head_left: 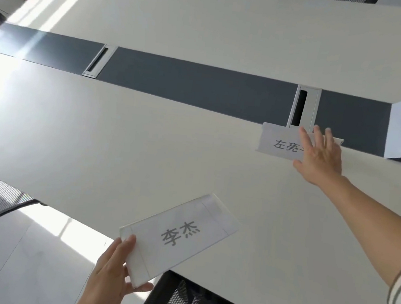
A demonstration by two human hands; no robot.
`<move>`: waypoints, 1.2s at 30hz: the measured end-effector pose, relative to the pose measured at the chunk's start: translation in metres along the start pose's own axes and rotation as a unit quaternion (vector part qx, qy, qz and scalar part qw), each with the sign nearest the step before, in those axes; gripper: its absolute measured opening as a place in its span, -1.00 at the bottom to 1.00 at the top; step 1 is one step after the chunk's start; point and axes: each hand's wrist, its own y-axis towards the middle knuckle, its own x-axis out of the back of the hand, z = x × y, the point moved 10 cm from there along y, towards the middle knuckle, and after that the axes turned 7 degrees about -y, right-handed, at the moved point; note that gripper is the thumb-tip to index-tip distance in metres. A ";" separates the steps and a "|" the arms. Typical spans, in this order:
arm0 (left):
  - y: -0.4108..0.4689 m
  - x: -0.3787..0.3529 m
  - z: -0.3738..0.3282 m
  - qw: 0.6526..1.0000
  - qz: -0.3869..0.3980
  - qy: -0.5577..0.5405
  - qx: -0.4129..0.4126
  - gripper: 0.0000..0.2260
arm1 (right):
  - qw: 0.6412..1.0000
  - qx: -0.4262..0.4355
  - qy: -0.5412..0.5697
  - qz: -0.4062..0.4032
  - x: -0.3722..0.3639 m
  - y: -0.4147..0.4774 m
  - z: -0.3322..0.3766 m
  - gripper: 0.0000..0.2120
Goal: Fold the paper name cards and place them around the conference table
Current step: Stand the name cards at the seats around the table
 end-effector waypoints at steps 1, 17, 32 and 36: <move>-0.001 0.003 0.000 1.000 -0.002 -0.004 0.000 -0.72 | 1.000 0.001 0.000 0.002 0.000 0.000 0.001 -0.18; -0.031 0.053 -0.015 0.995 0.017 -0.068 -0.064 -0.74 | 0.957 0.136 0.247 -0.072 0.101 -0.082 0.121 -0.68; -0.115 0.347 0.037 0.952 -0.122 -0.252 -0.122 -0.70 | 0.669 0.322 0.534 0.404 0.121 -0.399 0.488 -0.65; -0.129 0.445 0.047 0.944 -0.133 -0.267 -0.140 -0.59 | 0.673 0.334 0.521 0.404 0.111 -0.462 0.572 -0.62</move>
